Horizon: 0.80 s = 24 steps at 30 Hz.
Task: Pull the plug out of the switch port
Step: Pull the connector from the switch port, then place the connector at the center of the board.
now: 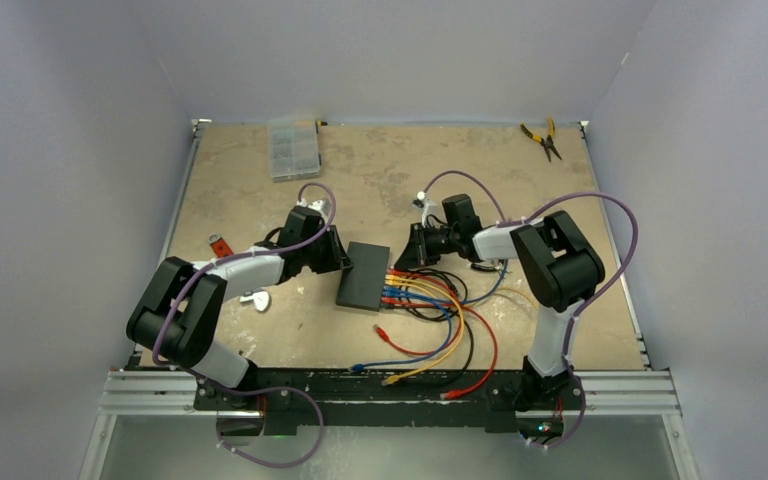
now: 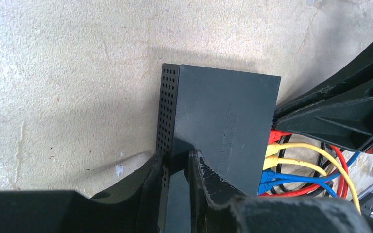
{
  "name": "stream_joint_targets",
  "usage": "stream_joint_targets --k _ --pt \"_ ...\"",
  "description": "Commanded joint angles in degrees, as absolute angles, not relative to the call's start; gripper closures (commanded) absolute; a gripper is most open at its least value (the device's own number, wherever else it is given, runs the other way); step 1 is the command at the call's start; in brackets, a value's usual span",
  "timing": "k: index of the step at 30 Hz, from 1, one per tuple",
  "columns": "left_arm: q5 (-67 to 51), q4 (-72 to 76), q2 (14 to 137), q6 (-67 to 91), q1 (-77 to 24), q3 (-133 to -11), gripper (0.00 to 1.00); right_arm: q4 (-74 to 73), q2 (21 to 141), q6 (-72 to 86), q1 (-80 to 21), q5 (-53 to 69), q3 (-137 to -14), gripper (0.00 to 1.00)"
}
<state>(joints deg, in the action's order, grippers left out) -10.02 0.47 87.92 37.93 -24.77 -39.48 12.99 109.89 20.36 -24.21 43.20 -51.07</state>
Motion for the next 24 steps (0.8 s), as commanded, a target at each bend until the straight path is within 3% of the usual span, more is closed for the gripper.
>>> stream_joint_targets --k 1,19,22,24 --pt "-0.41 -7.51 90.69 35.09 -24.27 -37.62 0.8 1.34 109.88 17.84 -23.44 36.17 -48.43 1.0" --pt "-2.42 -6.69 86.75 33.77 -24.35 -36.66 0.76 0.18 99.24 19.27 -22.32 23.6 -52.71 1.0" --pt "-2.76 -6.3 86.21 33.68 -24.35 -36.15 0.74 0.18 97.83 18.97 -22.32 21.22 -53.07 0.96" --pt "-2.73 -6.2 85.78 33.58 -24.35 -35.98 0.72 -1.06 97.25 18.61 -22.32 19.93 -53.21 0.78"
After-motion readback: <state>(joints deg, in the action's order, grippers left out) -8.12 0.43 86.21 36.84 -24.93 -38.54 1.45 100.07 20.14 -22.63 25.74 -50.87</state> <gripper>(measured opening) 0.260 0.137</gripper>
